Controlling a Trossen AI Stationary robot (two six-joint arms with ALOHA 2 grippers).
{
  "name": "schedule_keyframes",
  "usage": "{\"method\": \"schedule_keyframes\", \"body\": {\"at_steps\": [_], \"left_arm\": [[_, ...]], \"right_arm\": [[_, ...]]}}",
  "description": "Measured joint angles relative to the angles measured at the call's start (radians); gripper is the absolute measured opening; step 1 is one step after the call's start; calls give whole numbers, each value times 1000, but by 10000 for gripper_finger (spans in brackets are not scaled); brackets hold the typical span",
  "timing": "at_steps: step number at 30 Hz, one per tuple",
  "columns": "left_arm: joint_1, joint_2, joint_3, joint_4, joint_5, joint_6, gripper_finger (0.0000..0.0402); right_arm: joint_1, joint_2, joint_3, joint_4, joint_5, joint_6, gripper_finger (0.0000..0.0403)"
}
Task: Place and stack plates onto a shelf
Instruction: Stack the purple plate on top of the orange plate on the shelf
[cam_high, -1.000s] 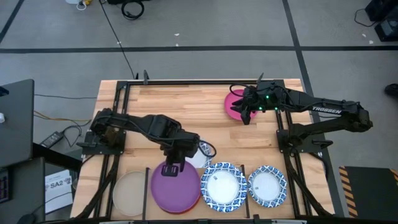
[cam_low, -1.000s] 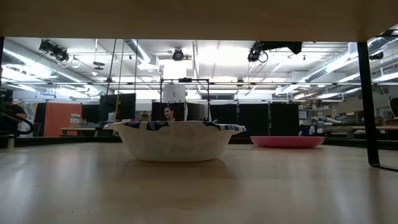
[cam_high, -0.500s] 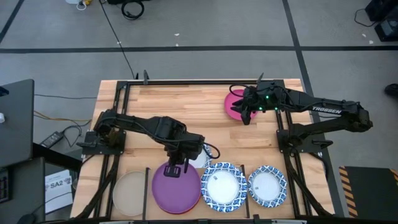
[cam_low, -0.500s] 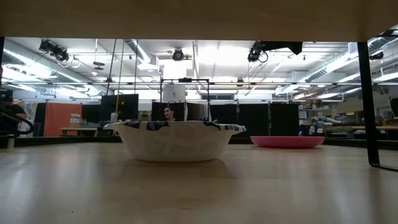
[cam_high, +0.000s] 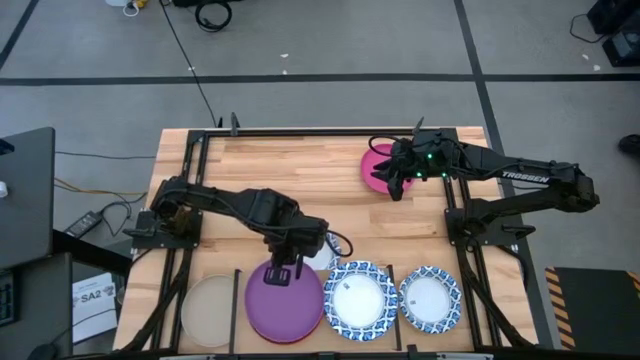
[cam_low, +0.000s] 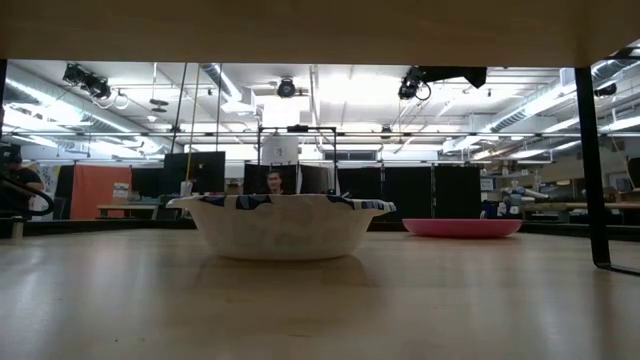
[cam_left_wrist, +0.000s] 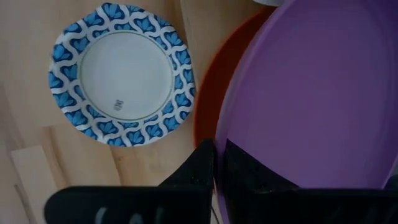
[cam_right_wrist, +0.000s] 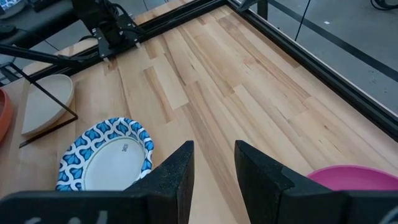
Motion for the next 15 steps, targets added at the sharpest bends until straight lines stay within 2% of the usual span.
{"method": "schedule_keyframes", "body": {"at_steps": [5, 15], "left_arm": [[-14, 0, 0, 0, -59, 6, 25], [-16, 0, 0, -2, -64, -20, 25]], "right_arm": [[0, 0, 0, 0, 0, 0, 121], [0, 0, 0, 0, 0, 0, 121]]}}
